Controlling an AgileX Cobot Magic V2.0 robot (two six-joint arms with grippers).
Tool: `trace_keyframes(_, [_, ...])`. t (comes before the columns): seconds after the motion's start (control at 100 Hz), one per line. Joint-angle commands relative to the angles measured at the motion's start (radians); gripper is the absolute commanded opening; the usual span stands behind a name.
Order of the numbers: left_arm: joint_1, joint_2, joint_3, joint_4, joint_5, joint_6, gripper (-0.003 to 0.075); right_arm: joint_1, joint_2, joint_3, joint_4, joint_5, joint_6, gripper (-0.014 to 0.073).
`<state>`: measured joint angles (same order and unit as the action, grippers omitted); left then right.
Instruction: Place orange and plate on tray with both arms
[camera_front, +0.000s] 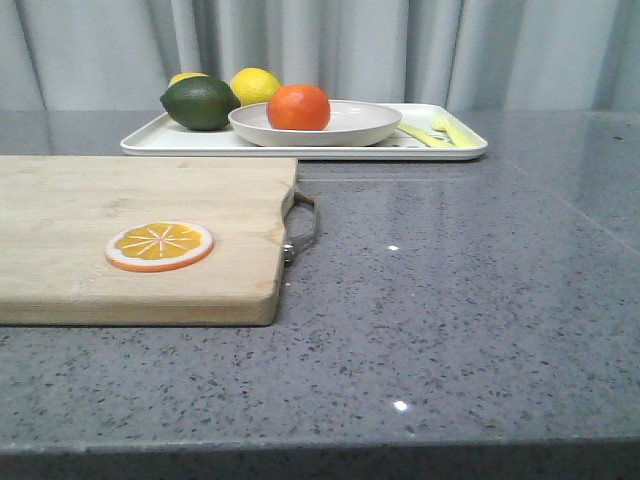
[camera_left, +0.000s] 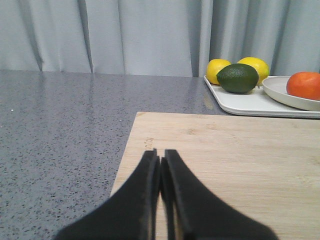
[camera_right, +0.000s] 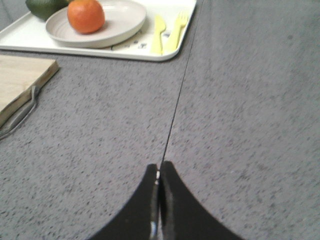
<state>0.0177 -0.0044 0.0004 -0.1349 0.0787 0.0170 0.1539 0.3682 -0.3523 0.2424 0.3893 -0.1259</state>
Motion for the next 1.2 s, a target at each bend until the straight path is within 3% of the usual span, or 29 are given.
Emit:
trace_keyframes(0.0, [0.001,-0.029,0.023,-0.001,-0.079,-0.002,-0.0019,-0.006,-0.018,-0.009,-0.030,-0.127,-0.012,-0.0052])
trace_keyframes(0.21, [0.001,-0.029,0.023,-0.001,-0.079,-0.002,-0.0019,-0.006,-0.086,0.096,-0.120,-0.299,0.106,-0.0052])
trace_keyframes(0.37, [0.001,-0.029,0.023,-0.001,-0.079,-0.002,-0.0019,-0.044,-0.137,0.157,-0.222,-0.324,0.220,-0.0052])
trace_keyframes(0.8, [0.001,-0.029,0.023,-0.001,-0.079,-0.002,-0.0019,-0.158,-0.343,0.381,-0.224,-0.450,0.243,-0.0052])
trace_keyframes(0.92, [0.001,-0.029,0.023,-0.001,-0.079,-0.002,-0.0019,-0.158,-0.401,0.380,-0.242,-0.389,0.246,-0.0052])
trace_keyframes(1.19, [0.001,-0.029,0.023,-0.001,-0.079,-0.002,-0.0019,-0.158,-0.399,0.381,-0.242,-0.395,0.246,-0.0052])
